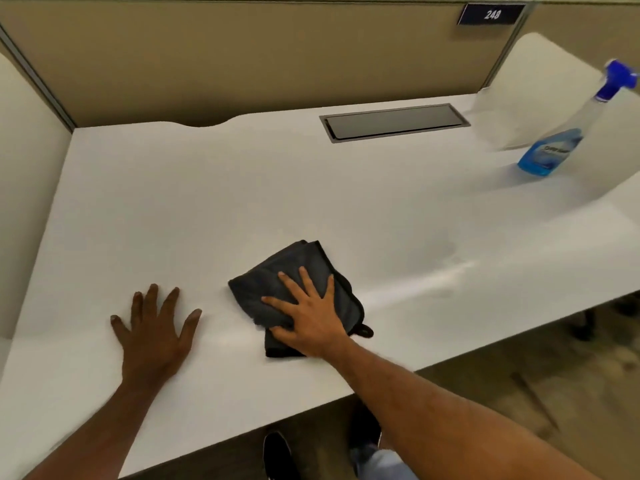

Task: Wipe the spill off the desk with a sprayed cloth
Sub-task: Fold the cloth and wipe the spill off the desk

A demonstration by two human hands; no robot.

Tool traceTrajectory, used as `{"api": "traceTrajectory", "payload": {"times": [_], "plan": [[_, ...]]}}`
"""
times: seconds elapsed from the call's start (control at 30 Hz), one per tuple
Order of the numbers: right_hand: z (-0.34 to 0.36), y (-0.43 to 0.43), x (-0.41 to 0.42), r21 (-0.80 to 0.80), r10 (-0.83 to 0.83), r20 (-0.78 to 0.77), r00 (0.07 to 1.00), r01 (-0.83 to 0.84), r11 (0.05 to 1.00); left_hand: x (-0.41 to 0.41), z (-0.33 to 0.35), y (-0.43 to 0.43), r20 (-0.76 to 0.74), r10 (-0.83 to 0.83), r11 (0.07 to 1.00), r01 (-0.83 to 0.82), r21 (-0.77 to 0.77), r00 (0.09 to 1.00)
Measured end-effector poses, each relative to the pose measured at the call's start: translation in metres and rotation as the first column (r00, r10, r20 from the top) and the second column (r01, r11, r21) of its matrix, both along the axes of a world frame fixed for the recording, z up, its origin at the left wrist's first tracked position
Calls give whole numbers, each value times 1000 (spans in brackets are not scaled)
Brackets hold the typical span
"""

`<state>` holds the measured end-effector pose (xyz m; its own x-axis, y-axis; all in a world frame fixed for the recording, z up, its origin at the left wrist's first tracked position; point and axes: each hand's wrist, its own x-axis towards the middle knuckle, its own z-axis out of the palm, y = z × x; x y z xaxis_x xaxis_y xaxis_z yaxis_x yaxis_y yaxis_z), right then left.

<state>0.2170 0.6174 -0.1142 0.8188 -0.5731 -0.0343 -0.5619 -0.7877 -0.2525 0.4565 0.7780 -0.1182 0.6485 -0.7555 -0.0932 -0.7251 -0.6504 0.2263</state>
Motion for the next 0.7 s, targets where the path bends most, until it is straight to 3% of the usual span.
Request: {"api": "traceTrajectory", "payload": {"times": [0.2, 0.5, 0.7], "plan": [[1, -55, -63, 17, -243, 7, 970, 243, 970, -30, 17, -28, -46, 59, 994, -55, 94, 997], [2, -132, -154, 23, -432, 9, 902, 431, 902, -141, 33, -143, -6, -296, 952, 296, 81, 955], [3, -171, -186, 29, -487, 1, 873, 487, 873, -194, 22, -216, -93, -353, 931, 359, 63, 931]]}}
